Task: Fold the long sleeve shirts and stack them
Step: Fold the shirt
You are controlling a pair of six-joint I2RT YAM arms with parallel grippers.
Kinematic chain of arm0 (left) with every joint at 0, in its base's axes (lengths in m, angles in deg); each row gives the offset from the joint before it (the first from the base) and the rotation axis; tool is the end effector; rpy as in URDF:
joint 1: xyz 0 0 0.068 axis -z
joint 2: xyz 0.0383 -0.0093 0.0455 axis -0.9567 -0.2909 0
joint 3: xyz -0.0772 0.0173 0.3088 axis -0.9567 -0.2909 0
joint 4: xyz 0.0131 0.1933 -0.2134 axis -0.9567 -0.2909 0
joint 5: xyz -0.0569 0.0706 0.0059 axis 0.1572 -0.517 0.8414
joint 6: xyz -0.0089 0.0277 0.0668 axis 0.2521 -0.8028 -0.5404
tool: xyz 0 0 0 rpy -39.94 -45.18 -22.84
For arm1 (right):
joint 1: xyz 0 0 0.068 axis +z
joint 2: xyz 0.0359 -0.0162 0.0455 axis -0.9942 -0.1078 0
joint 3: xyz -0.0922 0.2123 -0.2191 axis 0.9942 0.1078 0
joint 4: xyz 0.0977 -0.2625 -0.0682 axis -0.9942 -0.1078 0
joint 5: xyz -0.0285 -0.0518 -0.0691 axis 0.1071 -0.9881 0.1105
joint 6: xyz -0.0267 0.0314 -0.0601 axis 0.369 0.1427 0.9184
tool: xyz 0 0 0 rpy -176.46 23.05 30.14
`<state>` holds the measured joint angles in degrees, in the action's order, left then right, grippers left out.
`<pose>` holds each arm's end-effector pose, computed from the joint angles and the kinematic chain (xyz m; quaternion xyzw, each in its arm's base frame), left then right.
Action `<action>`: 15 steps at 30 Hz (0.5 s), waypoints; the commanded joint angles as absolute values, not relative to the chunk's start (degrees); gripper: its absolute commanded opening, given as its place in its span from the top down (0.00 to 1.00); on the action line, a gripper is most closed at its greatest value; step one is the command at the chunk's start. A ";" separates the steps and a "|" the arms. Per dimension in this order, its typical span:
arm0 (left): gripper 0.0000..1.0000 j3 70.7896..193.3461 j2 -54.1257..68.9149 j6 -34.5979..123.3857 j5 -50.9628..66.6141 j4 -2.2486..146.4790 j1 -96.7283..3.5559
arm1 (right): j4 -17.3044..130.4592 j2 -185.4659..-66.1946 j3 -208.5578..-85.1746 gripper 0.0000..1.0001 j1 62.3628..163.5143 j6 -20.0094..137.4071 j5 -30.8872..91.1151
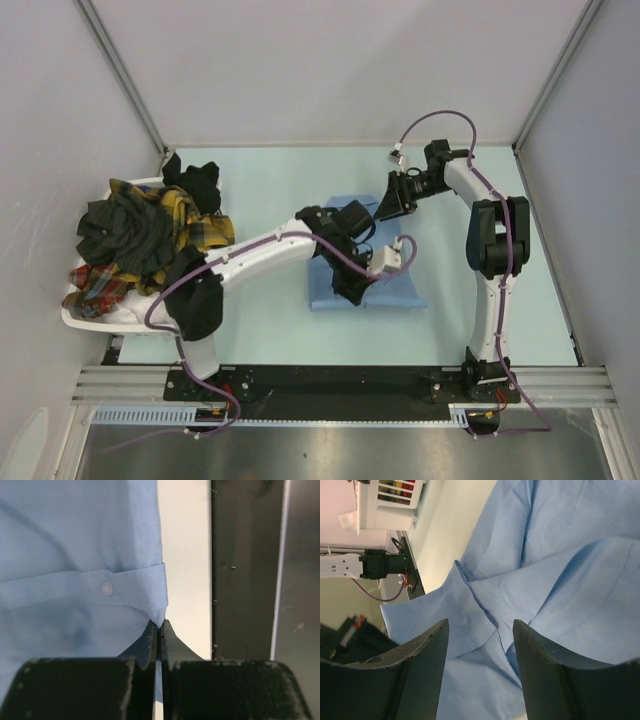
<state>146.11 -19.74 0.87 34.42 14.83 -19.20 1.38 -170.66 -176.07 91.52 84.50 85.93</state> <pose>0.2113 -0.3485 0.2807 0.6765 0.6569 -0.3194 0.0942 0.4903 0.1211 0.2248 -0.2536 0.8082 0.5104 0.1482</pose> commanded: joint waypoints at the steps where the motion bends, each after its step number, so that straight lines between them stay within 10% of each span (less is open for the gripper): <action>1: 1.00 159.00 -25.90 -2.59 38.86 6.30 -27.11 | -5.49 -169.64 -180.03 0.41 89.62 90.12 87.34; 15: 0.92 182.86 -51.48 -10.16 36.48 2.33 -41.70 | -13.66 -174.30 -187.60 0.34 84.34 94.77 86.11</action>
